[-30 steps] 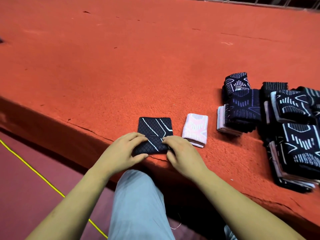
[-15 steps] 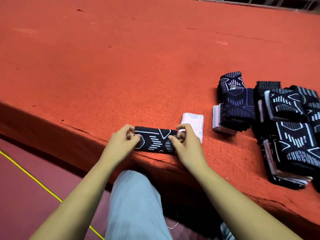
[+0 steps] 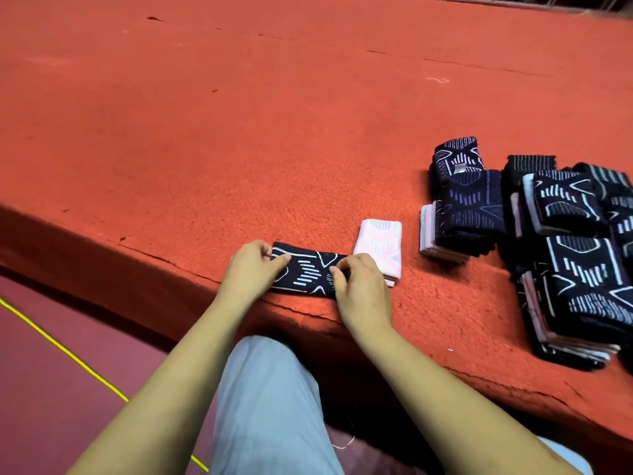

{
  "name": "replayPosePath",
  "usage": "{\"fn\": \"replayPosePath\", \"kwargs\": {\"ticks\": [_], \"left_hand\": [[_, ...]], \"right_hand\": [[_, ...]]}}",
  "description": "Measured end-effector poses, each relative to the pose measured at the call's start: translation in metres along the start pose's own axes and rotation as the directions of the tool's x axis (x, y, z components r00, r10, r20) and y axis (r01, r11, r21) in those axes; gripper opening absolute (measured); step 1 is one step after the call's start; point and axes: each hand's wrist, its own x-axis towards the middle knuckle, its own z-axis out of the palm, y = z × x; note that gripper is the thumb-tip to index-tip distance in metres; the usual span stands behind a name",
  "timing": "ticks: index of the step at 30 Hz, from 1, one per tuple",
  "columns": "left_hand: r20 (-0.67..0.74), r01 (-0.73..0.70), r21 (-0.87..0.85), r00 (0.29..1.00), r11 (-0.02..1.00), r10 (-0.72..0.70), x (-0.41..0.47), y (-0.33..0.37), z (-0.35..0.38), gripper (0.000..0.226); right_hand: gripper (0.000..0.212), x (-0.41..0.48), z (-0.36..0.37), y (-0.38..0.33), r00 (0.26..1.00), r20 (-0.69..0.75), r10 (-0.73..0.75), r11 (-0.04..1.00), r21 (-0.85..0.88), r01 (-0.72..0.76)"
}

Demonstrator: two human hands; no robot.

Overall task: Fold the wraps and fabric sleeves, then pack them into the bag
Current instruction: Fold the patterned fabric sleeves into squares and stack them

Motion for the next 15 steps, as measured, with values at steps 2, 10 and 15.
{"fn": "replayPosePath", "kwargs": {"ticks": [2,10,15], "left_hand": [[0.027,-0.044,-0.225,0.998,0.973,0.051,-0.003,0.006,-0.006,0.027],[0.173,-0.159,-0.578,0.935,0.801,0.31,-0.009,0.054,-0.034,0.021],[0.347,-0.176,-0.564,0.836,0.806,0.425,-0.002,0.09,-0.029,0.02]], "right_hand": [[0.011,0.0,-0.004,0.001,0.999,0.044,-0.014,0.999,0.053,0.011],[0.033,0.009,-0.049,-0.003,0.986,0.062,-0.154,0.969,0.205,0.138],[0.035,0.024,-0.062,-0.005,0.946,0.264,-0.185,0.919,0.388,0.071]]}}
